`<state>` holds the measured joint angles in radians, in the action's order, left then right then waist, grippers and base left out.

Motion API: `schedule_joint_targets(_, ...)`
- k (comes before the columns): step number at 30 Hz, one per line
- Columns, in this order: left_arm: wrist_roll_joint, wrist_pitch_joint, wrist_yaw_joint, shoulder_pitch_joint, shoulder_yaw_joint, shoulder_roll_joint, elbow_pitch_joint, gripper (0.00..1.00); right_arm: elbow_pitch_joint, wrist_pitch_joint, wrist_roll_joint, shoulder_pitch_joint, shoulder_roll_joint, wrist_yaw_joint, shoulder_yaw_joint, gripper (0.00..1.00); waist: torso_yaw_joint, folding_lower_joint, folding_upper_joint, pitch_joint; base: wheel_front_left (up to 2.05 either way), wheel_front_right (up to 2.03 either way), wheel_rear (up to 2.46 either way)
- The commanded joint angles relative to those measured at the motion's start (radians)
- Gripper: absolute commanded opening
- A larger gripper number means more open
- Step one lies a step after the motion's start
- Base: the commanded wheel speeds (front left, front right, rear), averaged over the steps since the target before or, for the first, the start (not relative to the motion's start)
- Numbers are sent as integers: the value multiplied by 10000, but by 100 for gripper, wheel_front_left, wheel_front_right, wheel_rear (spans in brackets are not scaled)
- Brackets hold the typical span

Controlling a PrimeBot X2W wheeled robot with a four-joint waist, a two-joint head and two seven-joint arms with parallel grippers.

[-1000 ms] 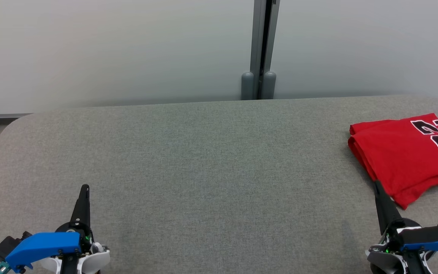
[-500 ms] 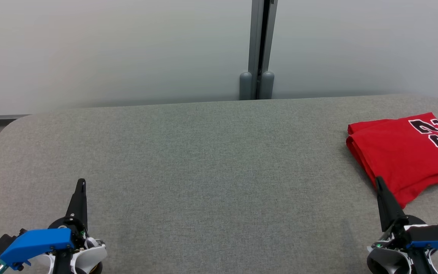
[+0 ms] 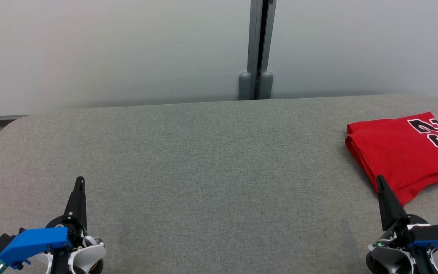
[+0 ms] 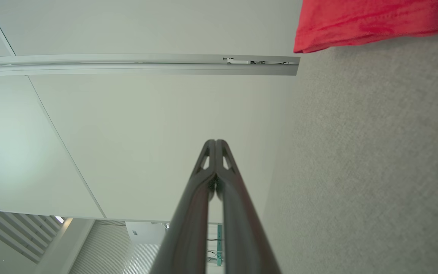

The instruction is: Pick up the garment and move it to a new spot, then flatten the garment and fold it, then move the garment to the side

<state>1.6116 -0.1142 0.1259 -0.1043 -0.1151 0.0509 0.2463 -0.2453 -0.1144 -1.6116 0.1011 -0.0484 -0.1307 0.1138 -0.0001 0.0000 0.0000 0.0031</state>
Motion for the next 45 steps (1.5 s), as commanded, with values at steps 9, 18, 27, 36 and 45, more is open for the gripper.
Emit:
schedule_joint_targets(9,23,-36,97,-96,-21,-19,-40,0,35,-30,-26,137,-33,0,24,0,1,0,0,0,0,0,0)
schedule_joint_targets(18,23,-35,97,-95,-20,-20,-41,0,35,-29,-27,137,-33,0,23,0,1,0,0,0,0,0,0)
schedule_joint_targets(27,24,-36,97,-95,-19,-20,-42,0,35,-29,-27,136,-33,0,23,0,1,0,0,0,0,0,0)
schedule_joint_targets(36,25,-34,97,-95,-18,-20,-42,0,33,-28,-27,135,-33,0,22,0,1,0,0,0,0,0,0)
schedule_joint_targets(45,25,-33,97,-95,-18,-20,-43,0,33,-28,-28,136,-33,0,22,0,1,0,0,0,0,0,0)
